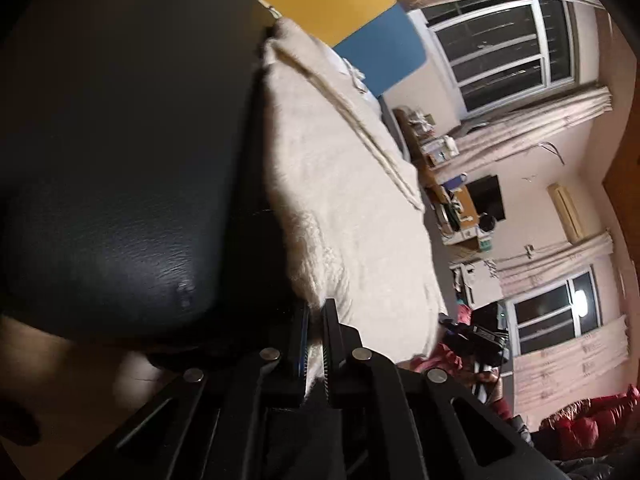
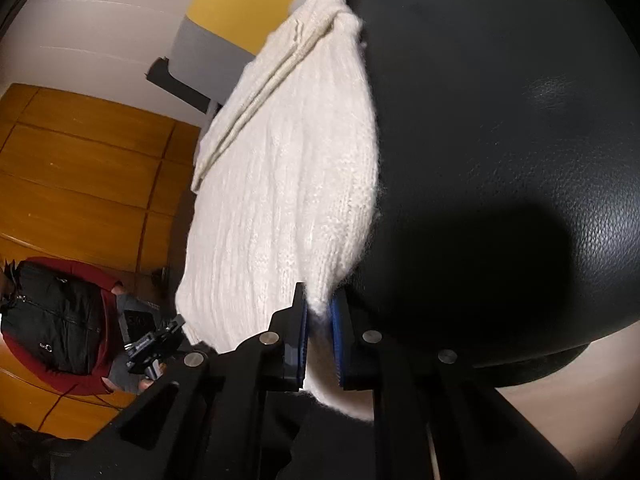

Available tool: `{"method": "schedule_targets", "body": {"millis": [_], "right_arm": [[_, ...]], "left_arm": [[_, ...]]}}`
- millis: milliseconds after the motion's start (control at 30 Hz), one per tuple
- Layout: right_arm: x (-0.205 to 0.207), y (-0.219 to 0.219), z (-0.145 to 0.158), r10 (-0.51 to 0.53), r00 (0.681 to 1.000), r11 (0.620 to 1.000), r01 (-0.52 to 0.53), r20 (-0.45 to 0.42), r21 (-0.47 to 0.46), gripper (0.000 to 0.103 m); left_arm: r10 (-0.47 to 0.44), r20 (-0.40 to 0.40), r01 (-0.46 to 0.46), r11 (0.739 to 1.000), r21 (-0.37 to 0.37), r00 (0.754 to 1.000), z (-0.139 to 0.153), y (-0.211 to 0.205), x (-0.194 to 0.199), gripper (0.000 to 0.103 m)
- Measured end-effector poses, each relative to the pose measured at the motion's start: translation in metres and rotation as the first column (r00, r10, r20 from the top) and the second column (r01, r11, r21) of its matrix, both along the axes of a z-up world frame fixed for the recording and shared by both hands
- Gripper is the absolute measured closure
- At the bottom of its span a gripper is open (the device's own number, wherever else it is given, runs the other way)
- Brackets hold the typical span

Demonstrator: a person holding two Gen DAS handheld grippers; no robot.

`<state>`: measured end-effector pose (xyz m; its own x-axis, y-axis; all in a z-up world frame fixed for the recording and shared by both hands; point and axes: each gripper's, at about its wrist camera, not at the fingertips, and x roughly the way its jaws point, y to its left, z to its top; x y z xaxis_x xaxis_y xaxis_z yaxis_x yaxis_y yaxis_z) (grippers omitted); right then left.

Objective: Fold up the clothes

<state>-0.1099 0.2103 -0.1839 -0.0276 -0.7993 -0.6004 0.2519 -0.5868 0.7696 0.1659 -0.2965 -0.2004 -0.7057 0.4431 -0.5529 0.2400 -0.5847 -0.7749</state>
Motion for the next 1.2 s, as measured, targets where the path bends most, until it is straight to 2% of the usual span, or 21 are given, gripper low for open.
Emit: {"method": "schedule_targets", "body": {"millis": [133,200,267,433,567,700,900,1033,1067,1200], "right_arm": [[0.003,0.001,-0.001,-0.028,0.999,1.0,0.028,-0.02,-0.003,0.092],[0.006,-0.003,0.005,-0.032,0.999,0.999,0.032,-0.034,-0.006,0.092],[0.009,-0.009,0.015,-0.02,0.998,0.998,0.017,-0.053,-0.055,0.092],[0.001,-0.023,0.033,-0.028,0.997,0.983,0.014,-0.078,-0.183,0.092],[-0.016,-0.032,0.057,-0.043,0.992,0.959,0.007,-0.119,-0.285,0.092],[-0.047,-0.055,0.079,-0.058,0.988,0.941,0.006,-0.144,-0.339,0.092],[-0.103,-0.076,0.093,-0.118,0.981,0.924,0.053,-0.151,-0.379,0.092],[-0.149,-0.088,0.085,-0.155,0.981,0.919,0.101,-0.115,-0.382,0.092],[-0.162,-0.092,0.082,-0.166,0.981,0.918,0.115,-0.102,-0.38,0.092],[-0.212,-0.105,0.065,-0.205,0.978,0.925,0.178,-0.047,-0.337,0.092]], "left_arm": [[-0.016,-0.046,0.016,1.0,0.006,0.999,0.003,0.002,-0.003,0.098],[-0.005,-0.106,0.01,0.998,0.055,0.994,0.01,-0.001,-0.001,0.098],[0.017,-0.168,-0.001,0.995,0.095,0.986,0.021,-0.005,-0.004,0.098],[0.091,-0.309,-0.021,0.975,0.221,0.947,0.048,-0.03,-0.029,0.099],[0.12,-0.389,-0.016,0.966,0.26,0.914,0.071,-0.051,-0.06,0.099],[0.156,-0.441,-0.034,0.962,0.272,0.884,0.092,-0.074,-0.099,0.099],[0.165,-0.457,-0.059,0.97,0.236,0.874,0.112,-0.1,-0.155,0.099],[0.19,-0.44,-0.096,0.969,0.227,0.878,0.111,-0.126,-0.198,0.099],[0.197,-0.435,-0.107,0.969,0.224,0.879,0.11,-0.133,-0.209,0.103],[0.249,-0.349,-0.185,0.961,0.207,0.903,0.091,-0.16,-0.26,0.103]]}}
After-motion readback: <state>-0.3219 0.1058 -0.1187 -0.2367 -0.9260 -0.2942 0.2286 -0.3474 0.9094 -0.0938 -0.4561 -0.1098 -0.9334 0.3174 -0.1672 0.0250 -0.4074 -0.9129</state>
